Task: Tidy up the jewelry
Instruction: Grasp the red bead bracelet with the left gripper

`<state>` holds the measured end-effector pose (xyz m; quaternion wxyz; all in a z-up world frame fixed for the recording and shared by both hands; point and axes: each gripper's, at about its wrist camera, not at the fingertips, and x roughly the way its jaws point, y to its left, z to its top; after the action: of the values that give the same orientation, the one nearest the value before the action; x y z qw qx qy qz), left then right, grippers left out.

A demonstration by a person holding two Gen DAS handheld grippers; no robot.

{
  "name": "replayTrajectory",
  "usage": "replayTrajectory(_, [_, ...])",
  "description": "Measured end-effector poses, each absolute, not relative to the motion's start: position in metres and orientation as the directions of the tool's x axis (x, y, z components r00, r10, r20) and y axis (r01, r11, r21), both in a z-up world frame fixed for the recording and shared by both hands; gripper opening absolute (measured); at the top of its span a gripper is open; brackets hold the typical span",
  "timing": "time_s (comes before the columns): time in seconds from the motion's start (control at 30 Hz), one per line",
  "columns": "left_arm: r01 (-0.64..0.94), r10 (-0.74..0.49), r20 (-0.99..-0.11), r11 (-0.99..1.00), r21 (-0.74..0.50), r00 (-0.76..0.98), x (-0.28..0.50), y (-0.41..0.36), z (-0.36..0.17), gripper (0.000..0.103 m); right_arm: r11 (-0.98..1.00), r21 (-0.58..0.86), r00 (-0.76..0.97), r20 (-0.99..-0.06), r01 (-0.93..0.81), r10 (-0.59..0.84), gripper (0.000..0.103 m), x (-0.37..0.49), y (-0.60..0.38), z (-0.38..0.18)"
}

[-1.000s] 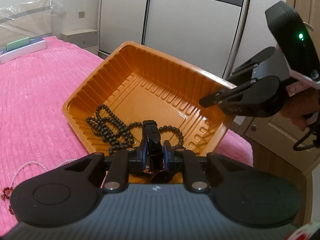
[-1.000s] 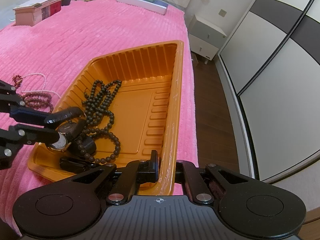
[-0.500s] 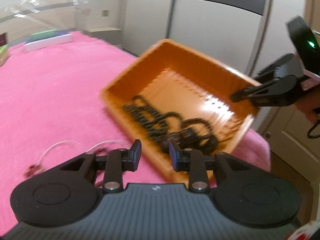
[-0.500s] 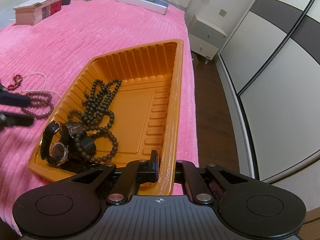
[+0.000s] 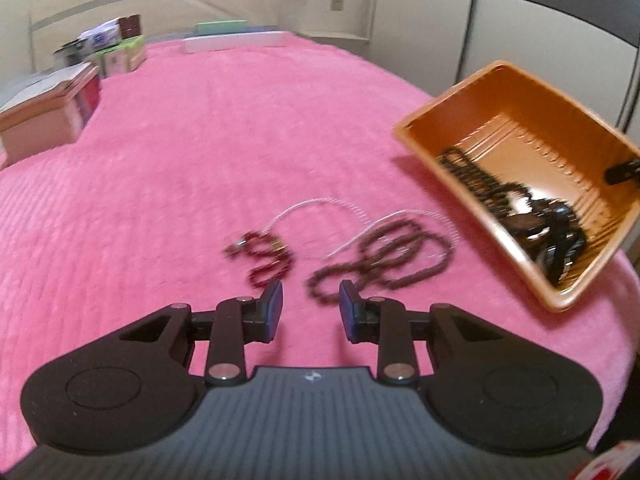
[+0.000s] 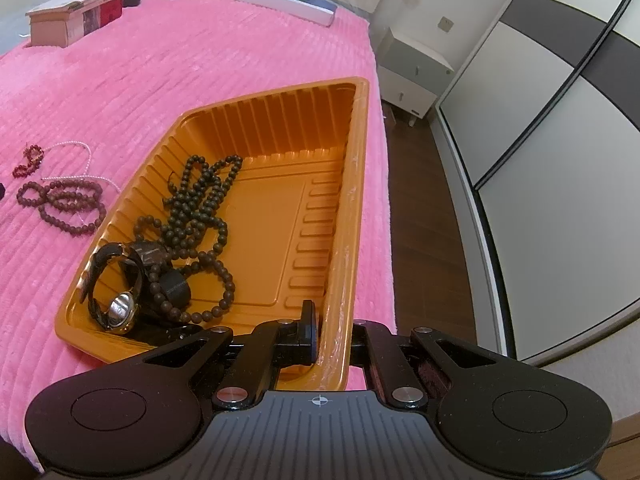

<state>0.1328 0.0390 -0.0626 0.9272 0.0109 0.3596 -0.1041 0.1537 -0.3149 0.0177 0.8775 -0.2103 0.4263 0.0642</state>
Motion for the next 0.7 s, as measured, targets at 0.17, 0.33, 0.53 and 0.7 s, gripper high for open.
replayTrajectory(0.17, [0.158, -0.138, -0.665, 0.987, -0.03, 0.734, 0.139, 0.049, -0.068, 0.027, 0.901, -0.32, 0.627, -0.776, -0.293, -0.071, 0.005, 0.154, -0.314, 0.017])
replayTrajectory(0.33, [0.14, -0.118, -0.67, 0.99, -0.021, 0.733, 0.153, 0.051, -0.075, 0.027, 0.899, -0.323, 0.625, -0.777, -0.294, -0.074, 0.005, 0.155, -0.314, 0.017])
replayTrajectory(0.53, [0.143, -0.113, -0.67, 0.99, -0.01, 0.733, 0.17, 0.048, -0.08, 0.026, 0.899, -0.326, 0.62, -0.78, -0.293, -0.08, 0.005, 0.157, -0.314, 0.015])
replayTrajectory(0.7, [0.171, -0.124, -0.676, 0.985, 0.003, 0.726, 0.183, 0.042, -0.082, 0.023, 0.898, -0.329, 0.618, -0.782, -0.293, -0.085, 0.005, 0.158, -0.313, 0.014])
